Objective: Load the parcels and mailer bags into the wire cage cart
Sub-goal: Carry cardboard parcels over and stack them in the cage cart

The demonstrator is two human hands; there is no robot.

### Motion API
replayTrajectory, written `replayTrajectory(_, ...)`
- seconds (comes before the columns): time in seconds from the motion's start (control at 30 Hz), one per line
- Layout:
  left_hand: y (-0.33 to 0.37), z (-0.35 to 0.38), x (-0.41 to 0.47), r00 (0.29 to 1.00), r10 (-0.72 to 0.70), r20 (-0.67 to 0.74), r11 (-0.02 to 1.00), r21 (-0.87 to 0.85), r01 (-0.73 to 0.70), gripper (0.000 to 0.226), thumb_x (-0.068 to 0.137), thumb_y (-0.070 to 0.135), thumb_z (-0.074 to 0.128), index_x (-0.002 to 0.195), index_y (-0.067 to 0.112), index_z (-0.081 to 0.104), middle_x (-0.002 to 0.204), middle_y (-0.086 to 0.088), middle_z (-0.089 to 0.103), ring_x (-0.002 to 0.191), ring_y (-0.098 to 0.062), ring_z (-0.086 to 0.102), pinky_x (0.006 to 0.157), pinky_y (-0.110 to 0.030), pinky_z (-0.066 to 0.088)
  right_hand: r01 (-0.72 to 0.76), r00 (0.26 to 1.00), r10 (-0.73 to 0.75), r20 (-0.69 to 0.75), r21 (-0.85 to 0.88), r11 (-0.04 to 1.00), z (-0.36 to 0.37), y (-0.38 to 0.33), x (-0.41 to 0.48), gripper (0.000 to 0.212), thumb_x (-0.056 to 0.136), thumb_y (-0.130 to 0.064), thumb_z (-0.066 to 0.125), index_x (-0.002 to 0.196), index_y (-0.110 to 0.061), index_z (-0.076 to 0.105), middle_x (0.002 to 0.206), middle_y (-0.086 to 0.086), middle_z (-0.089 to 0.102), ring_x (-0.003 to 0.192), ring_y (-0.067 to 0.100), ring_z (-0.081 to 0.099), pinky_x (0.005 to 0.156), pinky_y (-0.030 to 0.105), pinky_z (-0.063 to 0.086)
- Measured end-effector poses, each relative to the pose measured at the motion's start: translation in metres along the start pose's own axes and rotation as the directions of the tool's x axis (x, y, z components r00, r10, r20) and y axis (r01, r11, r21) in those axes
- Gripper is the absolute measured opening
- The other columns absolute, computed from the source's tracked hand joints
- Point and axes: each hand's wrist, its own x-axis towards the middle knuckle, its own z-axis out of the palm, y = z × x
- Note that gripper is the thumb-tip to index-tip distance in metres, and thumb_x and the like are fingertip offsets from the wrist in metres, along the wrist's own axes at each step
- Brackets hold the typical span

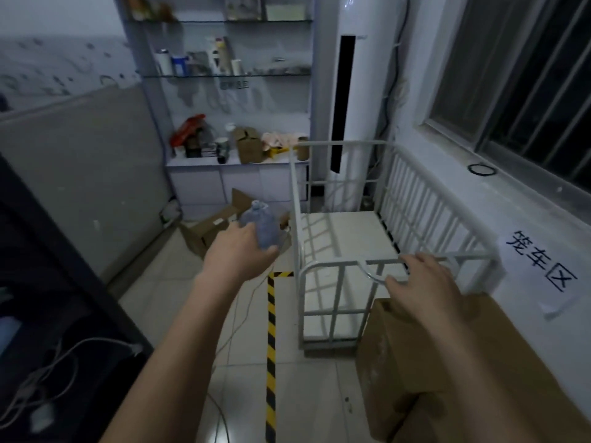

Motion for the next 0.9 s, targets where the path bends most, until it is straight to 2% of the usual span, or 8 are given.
replayTrajectory(0.17,-0.047,-0.022,-0.026,0.991,-0.104,-0.079,0.992,-0.076,0.098,0.059,0.087,0.05,0.056,0.133,0.013,0.053,0.127,-0.017,0.056,0.114,-0.033,0.054,0.089,-0.04,0.046,0.074,0.997,-0.073,0.018,-0.021,0.997,0.012,-0.03,-0.014,0.058,0.093,-0.044,0.054,0.147,-0.026,0.045,0.157,0.003,0.035,0.138,0.03,0.038,0.105,0.044,0.043)
replayTrajectory(0.27,-0.08,-0.024,-0.05,0.981,-0.165,-0.102,0.984,-0.082,0.157,0.059,0.088,0.049,0.055,0.136,0.014,0.051,0.133,-0.018,0.052,0.118,-0.036,0.052,0.093,-0.041,0.045,0.133,0.99,-0.132,0.043,-0.022,0.991,0.024,-0.063,-0.027,0.058,0.093,-0.042,0.054,0.147,-0.025,0.046,0.157,0.005,0.035,0.138,0.03,0.038,0.108,0.045,0.041)
replayTrajectory(0.37,-0.125,-0.025,-0.086,0.962,-0.256,-0.094,0.965,-0.08,0.249,0.064,0.092,0.05,0.053,0.142,0.011,0.046,0.143,-0.016,0.045,0.127,-0.036,0.047,0.102,-0.041,0.043,0.228,0.972,-0.225,0.072,-0.031,0.973,0.04,-0.111,-0.048,0.057,0.094,-0.042,0.055,0.147,-0.024,0.046,0.157,0.005,0.035,0.139,0.03,0.037,0.11,0.043,0.039)
replayTrajectory(0.47,-0.186,-0.029,-0.128,0.937,-0.335,-0.097,0.942,-0.054,0.331,0.064,0.092,0.052,0.052,0.141,0.011,0.045,0.142,-0.015,0.045,0.127,-0.036,0.047,0.102,-0.043,0.044,0.334,0.938,-0.33,0.104,-0.021,0.942,0.061,-0.172,-0.078,0.057,0.093,-0.042,0.056,0.146,-0.024,0.047,0.156,0.004,0.036,0.138,0.029,0.038,0.109,0.04,0.039)
replayTrajectory(0.57,-0.246,-0.036,-0.177,0.905,-0.415,-0.098,0.91,-0.045,0.412,0.06,0.092,0.052,0.051,0.137,0.012,0.047,0.138,-0.014,0.045,0.12,-0.035,0.049,0.095,-0.045,0.048,0.435,0.89,-0.434,0.137,0.028,0.9,0.085,-0.232,-0.114,0.058,0.092,-0.041,0.056,0.146,-0.022,0.047,0.155,0.005,0.038,0.139,0.027,0.038,0.11,0.039,0.038)
replayTrajectory(0.73,-0.329,-0.05,-0.262,0.809,-0.567,-0.154,0.823,-0.09,0.56,0.054,0.093,0.049,0.053,0.133,0.013,0.047,0.147,-0.015,0.036,0.116,-0.035,0.052,0.088,-0.044,0.052,0.587,0.788,-0.58,0.207,0.036,0.809,0.119,-0.313,-0.179,0.06,0.092,-0.046,0.055,0.147,-0.025,0.045,0.155,0.004,0.036,0.137,0.028,0.039,0.108,0.04,0.039)
replayTrajectory(0.83,-0.371,-0.054,-0.315,0.737,-0.647,-0.194,0.761,-0.118,0.637,0.06,0.09,0.048,0.055,0.138,0.012,0.048,0.152,-0.019,0.033,0.126,-0.039,0.048,0.094,-0.043,0.049,0.679,0.707,-0.667,0.234,0.04,0.733,0.136,-0.355,-0.219,0.06,0.092,-0.045,0.056,0.147,-0.024,0.046,0.155,0.005,0.037,0.136,0.031,0.04,0.106,0.039,0.04)
replayTrajectory(0.9,-0.393,-0.058,-0.352,0.679,-0.707,-0.198,0.706,-0.138,0.695,0.061,0.089,0.049,0.054,0.137,0.013,0.049,0.148,-0.019,0.036,0.123,-0.039,0.049,0.094,-0.043,0.049,0.733,0.642,-0.721,0.26,0.066,0.677,0.149,-0.382,-0.247,0.06,0.092,-0.046,0.056,0.147,-0.024,0.046,0.156,0.006,0.036,0.137,0.031,0.039,0.107,0.04,0.04)
